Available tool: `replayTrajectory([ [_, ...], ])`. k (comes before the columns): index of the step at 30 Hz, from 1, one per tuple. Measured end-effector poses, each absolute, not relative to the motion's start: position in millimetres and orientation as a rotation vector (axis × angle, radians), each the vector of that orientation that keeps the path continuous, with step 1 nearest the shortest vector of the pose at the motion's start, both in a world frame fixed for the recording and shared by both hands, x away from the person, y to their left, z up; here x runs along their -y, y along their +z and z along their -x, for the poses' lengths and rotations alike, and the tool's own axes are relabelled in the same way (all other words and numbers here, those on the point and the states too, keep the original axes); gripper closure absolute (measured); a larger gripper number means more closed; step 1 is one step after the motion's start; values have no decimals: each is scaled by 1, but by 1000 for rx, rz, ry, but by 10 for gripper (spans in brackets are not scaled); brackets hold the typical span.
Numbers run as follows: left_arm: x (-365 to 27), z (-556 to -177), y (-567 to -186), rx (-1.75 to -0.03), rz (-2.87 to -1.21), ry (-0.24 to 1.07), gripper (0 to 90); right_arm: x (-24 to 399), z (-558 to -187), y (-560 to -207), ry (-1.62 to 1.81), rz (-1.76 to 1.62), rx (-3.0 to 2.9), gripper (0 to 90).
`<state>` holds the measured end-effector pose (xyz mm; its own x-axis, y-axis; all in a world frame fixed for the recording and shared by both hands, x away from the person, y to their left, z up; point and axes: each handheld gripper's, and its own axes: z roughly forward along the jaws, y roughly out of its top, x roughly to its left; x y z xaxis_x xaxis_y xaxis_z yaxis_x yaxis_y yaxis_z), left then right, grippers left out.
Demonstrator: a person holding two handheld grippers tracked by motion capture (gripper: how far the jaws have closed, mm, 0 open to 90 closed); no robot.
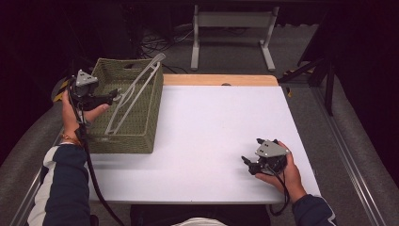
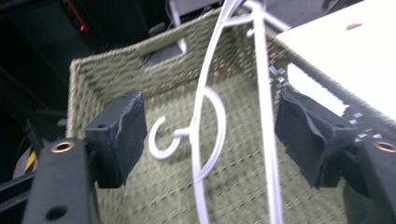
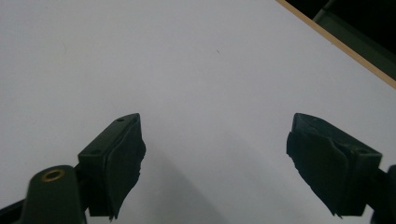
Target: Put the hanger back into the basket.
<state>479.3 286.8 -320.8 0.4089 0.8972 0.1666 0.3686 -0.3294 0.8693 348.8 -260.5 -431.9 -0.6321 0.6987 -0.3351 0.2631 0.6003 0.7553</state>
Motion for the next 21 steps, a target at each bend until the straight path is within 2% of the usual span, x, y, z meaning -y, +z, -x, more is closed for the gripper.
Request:
replayTrajectory([
  [15,-253,-441,-307,-795,-1736,824,91,265,-345,-425,991,-765,-2140,173],
  [21,-234,-430,-310,-738,-1718,808,89,267,-344,-424,1015,-765,-2130,165],
])
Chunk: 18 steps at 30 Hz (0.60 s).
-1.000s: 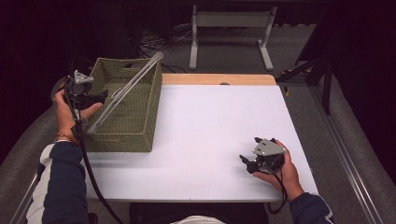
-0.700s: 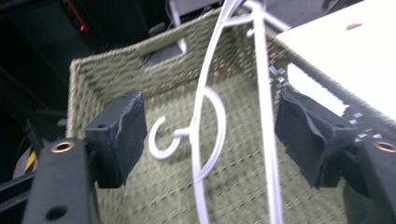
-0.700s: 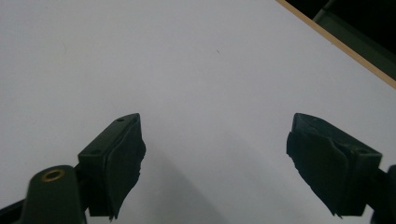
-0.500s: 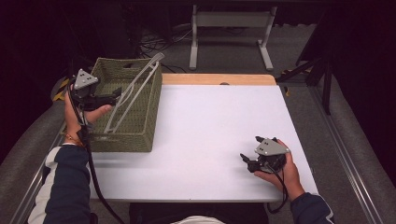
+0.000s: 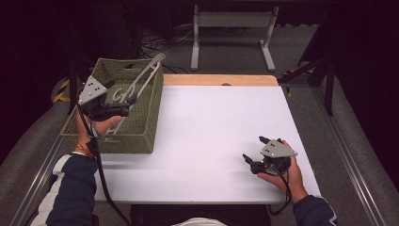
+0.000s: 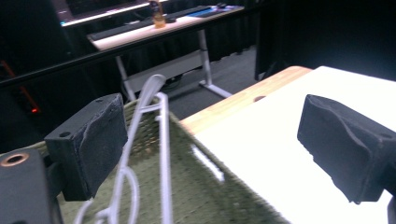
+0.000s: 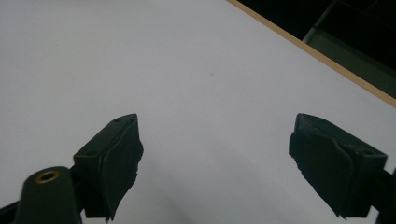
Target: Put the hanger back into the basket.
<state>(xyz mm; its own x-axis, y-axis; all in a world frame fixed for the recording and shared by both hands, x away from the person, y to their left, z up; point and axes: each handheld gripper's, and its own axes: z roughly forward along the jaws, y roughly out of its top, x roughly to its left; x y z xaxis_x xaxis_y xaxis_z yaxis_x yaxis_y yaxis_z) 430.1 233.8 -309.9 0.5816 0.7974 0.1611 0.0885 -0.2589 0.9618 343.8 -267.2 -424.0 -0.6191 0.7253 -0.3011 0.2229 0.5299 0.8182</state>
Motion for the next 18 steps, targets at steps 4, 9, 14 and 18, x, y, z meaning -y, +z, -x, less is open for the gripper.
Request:
replayTrajectory([
  [4,-223,-425,-312,-695,-1734,812,77,268,-344,-422,1037,-777,-2120,161],
  [9,-211,-417,-313,-664,-1705,796,61,272,-343,-420,1091,-793,-2103,153],
  [14,-199,-410,-317,-628,-1710,776,52,271,-342,-418,1105,-796,-2078,148],
  [18,-188,-398,-319,-580,-1705,779,44,271,-341,-417,1112,-789,-2072,148],
])
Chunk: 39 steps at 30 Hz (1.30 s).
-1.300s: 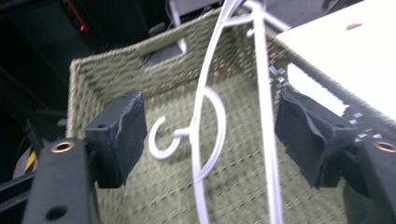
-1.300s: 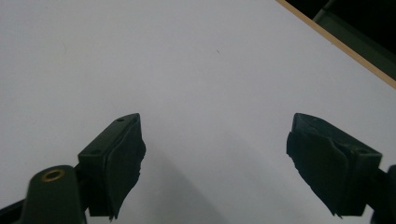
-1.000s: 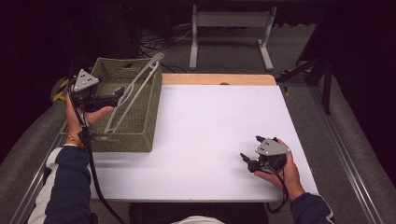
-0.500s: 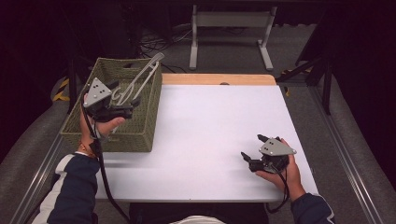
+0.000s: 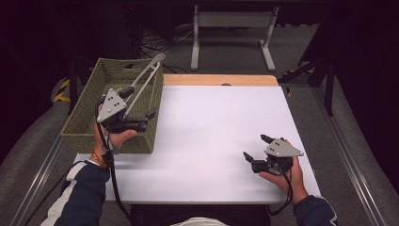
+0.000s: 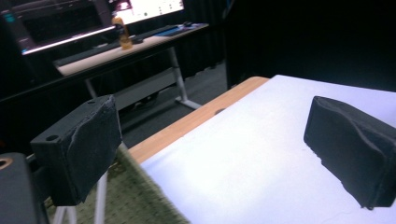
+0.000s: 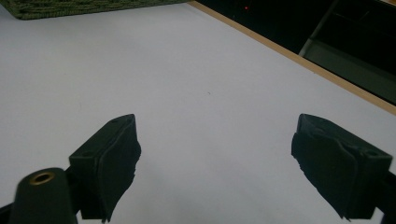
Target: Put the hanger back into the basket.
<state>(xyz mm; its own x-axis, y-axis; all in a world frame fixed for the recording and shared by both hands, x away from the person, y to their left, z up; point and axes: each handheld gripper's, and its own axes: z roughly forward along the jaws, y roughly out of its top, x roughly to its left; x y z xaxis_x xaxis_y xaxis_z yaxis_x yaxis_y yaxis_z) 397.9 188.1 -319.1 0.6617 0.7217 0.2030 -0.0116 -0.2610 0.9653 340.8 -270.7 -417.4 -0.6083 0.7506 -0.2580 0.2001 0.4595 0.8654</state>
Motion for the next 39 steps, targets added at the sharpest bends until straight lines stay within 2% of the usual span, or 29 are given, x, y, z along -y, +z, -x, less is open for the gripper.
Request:
replayTrajectory([
  [15,-168,-367,-340,-482,-1699,693,76,268,-340,-416,1138,-795,-2040,140],
  [22,-160,-354,-359,-464,-1748,682,97,267,-336,-418,1146,-783,-2041,140],
  [39,-156,-336,-405,-496,-1880,638,76,258,-327,-421,1150,-732,-2027,124],
])
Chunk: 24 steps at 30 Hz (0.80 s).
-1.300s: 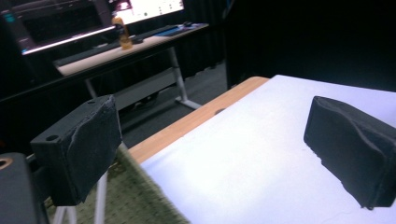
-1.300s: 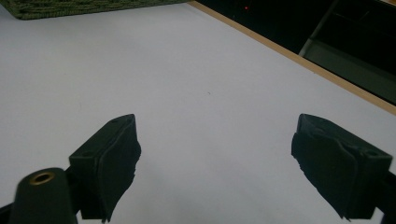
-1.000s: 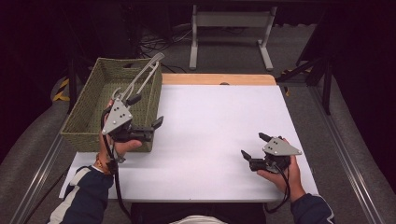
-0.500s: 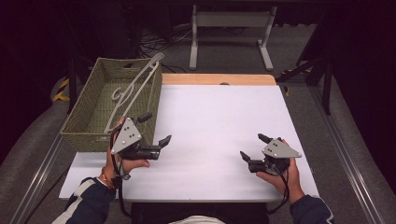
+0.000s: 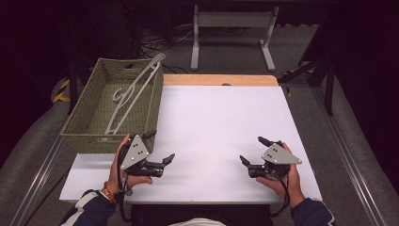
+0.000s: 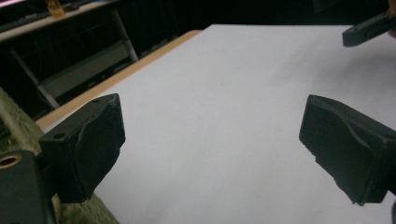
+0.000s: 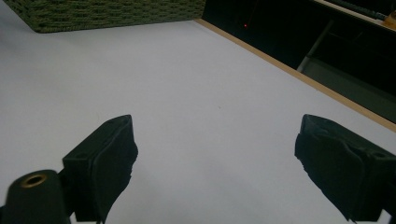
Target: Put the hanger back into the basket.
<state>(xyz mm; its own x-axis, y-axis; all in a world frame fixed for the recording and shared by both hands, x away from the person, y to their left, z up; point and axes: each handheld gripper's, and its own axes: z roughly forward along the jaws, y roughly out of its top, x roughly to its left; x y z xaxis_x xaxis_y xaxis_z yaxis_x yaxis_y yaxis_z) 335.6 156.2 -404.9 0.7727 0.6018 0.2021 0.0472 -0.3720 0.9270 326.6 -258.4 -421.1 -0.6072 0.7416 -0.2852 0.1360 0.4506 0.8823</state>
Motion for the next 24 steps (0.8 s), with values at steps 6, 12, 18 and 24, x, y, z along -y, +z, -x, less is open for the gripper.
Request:
replayTrajectory([
  [6,-165,-333,-423,-531,-1901,668,75,254,-324,-424,1147,-712,-2043,123],
  [12,-173,-335,-440,-581,-1939,656,72,254,-324,-424,1149,-714,-2040,119],
  [18,-177,-338,-443,-602,-1934,643,64,252,-324,-427,1136,-699,-2057,119],
  [24,-179,-336,-442,-600,-1922,630,57,249,-324,-428,1125,-691,-2069,118],
])
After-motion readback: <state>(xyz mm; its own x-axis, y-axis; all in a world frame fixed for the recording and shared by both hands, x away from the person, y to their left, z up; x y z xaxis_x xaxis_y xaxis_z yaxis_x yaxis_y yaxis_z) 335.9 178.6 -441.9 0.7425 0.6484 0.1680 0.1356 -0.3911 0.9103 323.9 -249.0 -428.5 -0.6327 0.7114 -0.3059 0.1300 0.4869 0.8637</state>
